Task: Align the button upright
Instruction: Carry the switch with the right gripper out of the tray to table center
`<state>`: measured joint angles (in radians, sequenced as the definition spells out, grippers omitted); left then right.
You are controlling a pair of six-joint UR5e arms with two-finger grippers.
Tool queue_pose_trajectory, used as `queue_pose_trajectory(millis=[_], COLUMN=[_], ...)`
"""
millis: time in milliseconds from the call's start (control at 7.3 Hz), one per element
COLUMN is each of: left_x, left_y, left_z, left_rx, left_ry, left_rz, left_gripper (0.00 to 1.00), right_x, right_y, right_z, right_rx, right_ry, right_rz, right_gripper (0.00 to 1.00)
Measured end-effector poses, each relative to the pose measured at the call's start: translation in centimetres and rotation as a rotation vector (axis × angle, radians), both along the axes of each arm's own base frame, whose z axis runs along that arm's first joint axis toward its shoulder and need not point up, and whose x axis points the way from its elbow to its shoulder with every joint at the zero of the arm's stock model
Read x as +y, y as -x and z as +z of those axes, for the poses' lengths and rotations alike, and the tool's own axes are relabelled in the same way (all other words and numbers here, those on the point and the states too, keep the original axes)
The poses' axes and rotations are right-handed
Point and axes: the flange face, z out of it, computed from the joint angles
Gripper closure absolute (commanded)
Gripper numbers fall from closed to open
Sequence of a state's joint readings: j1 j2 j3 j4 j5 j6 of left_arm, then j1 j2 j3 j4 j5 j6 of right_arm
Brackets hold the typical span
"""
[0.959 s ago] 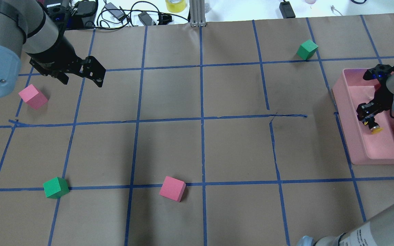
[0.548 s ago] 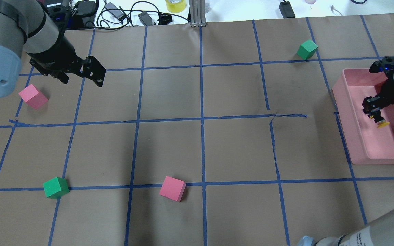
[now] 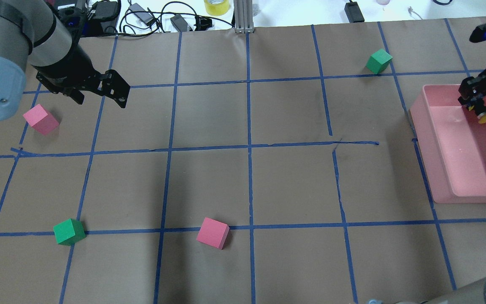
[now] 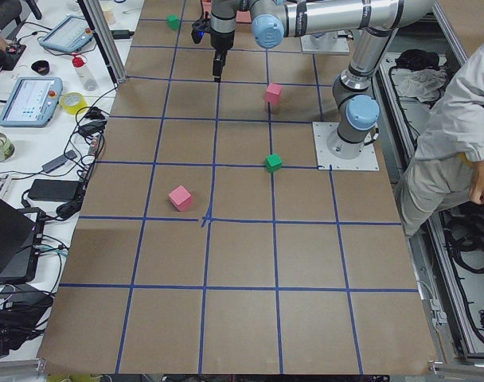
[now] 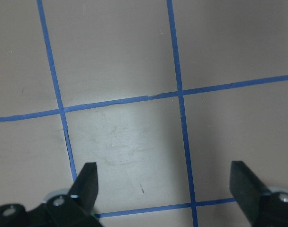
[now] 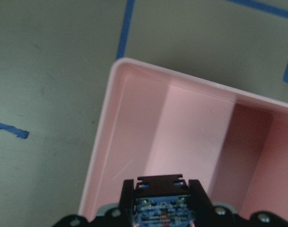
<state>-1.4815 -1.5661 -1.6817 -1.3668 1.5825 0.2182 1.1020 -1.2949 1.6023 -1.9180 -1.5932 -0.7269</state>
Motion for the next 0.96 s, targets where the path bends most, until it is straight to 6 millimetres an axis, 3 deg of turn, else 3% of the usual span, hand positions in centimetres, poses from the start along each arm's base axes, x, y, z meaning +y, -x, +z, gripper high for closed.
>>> queue_pose_trajectory(millis=[137, 274, 548, 822, 959], left_x=[0.0, 0.0, 0.0, 0.1, 0.2], left_y=[0.0, 0.0, -0.1, -0.1, 0.0], left_z=[0.0, -0.1, 0.0, 0.2, 0.5], left_rx=[0.000, 0.000, 0.001, 0.000, 0.000], left_ry=[-0.001, -0.002, -0.001, 0.004, 0.009], left_rz=[0.000, 0.001, 0.009, 0.009, 0.010], left_gripper=[0.00, 0.00, 0.00, 0.00, 0.00], right_x=[-1.0, -1.7, -1.8, -1.5, -1.1], right_y=[-4.6, -10.3, -23.8, -36.8, -41.9], right_z=[2.3, 3.2, 3.1, -0.6, -3.0], right_rx=[-0.011, -0.025, -0.055, -0.114, -0.135], right_ry=[-0.005, -0.004, 0.005, 0.037, 0.054], right_rz=[0.007, -0.008, -0.069, -0.136, -0.162], right_gripper=[1.00, 1.00, 1.00, 1.00, 1.00])
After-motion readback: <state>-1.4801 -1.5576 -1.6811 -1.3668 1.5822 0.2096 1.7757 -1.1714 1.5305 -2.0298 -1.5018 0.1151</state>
